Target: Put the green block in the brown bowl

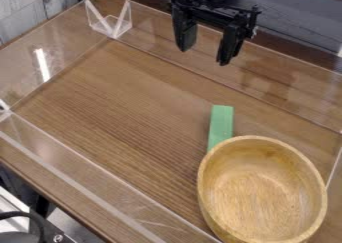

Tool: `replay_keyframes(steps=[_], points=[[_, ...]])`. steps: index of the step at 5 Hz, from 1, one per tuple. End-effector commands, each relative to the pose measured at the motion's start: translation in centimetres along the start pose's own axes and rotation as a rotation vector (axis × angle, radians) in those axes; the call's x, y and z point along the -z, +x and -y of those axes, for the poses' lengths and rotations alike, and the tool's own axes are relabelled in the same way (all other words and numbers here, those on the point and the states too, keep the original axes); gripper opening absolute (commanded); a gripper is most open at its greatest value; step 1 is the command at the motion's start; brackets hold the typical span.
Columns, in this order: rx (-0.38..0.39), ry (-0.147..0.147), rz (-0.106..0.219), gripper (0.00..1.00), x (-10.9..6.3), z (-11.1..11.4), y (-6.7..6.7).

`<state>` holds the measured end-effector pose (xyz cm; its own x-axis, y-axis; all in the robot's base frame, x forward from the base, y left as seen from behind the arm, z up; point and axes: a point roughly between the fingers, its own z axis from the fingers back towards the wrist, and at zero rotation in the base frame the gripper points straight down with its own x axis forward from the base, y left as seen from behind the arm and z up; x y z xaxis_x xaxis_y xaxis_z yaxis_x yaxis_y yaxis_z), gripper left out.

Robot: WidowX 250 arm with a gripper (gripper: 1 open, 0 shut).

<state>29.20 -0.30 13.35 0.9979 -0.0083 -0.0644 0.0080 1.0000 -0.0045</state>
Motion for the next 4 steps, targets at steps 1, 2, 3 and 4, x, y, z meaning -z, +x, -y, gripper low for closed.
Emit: replay_keyframes(steps=[1,2,3,4], points=[[0.003,-0.006,-0.003,1.00,1.3,0.5,0.1],[0.008,-0.017,-0.011,1.00,3.9,1.6,-0.4],[0.025,-0.028,0.011,1.00,4.8,3.1,-0.5],[0.030,-0.034,0.020,1.00,5.6,3.7,-0.2]])
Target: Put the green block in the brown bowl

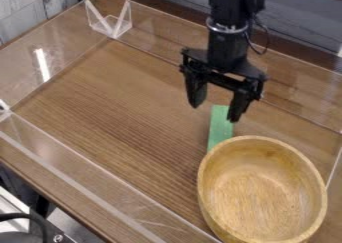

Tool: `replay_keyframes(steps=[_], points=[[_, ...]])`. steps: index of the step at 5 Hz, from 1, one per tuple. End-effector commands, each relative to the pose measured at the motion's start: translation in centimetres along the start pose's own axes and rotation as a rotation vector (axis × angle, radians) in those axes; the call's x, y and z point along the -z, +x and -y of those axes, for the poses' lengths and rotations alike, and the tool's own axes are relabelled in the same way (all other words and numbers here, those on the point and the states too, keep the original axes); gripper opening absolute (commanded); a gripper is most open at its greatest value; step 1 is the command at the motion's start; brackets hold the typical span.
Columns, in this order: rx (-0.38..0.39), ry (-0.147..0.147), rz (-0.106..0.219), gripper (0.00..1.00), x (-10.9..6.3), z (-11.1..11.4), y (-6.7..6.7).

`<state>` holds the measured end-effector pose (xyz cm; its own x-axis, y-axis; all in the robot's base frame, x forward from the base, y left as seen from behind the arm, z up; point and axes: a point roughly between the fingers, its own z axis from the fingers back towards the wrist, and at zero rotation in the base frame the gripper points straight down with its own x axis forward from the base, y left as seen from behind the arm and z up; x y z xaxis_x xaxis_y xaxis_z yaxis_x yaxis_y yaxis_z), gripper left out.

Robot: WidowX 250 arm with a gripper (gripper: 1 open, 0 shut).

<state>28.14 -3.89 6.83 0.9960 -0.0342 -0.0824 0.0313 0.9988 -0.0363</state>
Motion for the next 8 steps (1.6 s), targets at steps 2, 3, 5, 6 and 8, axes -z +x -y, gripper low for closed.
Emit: replay_keyframes(steps=[2,3,5,6,8], points=[[0.022,-0.015,0.055,1.00,0.3,0.6,1.0],[0.030,-0.019,0.060,1.00,0.7,0.5,1.4],[0.039,-0.028,0.070,1.00,0.5,0.2,1.8],[0.041,-0.033,0.075,1.00,0.2,0.0,2.0],[0.048,-0.041,0.083,1.00,0.2,-0.3,2.4]])
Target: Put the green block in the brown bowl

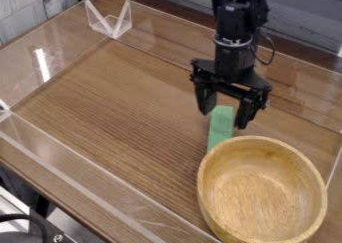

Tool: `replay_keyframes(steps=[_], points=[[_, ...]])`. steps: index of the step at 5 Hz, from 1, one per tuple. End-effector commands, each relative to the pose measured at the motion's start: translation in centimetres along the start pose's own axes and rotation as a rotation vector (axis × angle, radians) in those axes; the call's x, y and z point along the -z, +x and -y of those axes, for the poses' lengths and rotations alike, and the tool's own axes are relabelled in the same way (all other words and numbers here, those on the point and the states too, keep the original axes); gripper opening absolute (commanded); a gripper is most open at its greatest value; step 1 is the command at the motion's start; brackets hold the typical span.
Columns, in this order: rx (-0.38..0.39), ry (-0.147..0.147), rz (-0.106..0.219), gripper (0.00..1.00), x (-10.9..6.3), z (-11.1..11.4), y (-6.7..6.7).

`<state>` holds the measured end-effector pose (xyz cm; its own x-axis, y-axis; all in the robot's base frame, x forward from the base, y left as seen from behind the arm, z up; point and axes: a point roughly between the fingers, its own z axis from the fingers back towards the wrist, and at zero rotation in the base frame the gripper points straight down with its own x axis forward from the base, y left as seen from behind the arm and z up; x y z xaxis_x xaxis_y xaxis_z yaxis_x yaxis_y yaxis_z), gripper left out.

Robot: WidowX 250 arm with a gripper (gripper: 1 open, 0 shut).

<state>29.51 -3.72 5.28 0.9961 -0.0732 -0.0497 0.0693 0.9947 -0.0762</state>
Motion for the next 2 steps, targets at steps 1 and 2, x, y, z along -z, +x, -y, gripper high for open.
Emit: replay_keyframes(steps=[1,2], points=[[0.012,-0.006,0.054,1.00,-1.12,-0.22,1.11],[0.014,-0.010,0.056,1.00,-1.17,-0.41,1.20]])
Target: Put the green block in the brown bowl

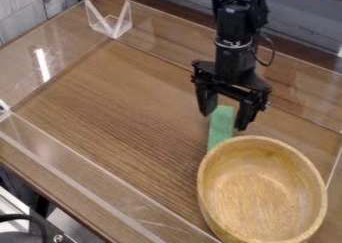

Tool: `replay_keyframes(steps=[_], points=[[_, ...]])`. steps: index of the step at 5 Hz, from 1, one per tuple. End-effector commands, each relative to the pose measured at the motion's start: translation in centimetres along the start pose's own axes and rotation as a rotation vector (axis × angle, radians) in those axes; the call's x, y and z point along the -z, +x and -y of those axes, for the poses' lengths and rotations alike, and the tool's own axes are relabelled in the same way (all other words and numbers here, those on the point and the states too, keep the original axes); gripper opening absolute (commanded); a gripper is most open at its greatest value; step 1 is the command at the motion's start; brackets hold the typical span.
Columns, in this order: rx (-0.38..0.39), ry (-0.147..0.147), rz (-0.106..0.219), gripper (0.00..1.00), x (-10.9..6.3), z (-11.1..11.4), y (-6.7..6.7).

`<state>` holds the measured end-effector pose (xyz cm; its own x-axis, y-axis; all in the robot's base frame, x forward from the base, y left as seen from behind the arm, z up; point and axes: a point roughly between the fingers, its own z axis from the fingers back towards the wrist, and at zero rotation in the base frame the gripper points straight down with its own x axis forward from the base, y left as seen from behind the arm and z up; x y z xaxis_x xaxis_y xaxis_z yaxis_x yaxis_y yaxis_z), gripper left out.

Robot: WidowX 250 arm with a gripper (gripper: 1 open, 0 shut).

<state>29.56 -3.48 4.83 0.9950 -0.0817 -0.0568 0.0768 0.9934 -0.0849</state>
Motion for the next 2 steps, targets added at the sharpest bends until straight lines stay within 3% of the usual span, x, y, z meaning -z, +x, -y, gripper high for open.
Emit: replay_keyframes(steps=[1,2], points=[[0.009,-0.004,0.066,1.00,-1.70,-0.33,1.21],[0.010,-0.008,0.067,1.00,-1.69,-0.49,1.28]])
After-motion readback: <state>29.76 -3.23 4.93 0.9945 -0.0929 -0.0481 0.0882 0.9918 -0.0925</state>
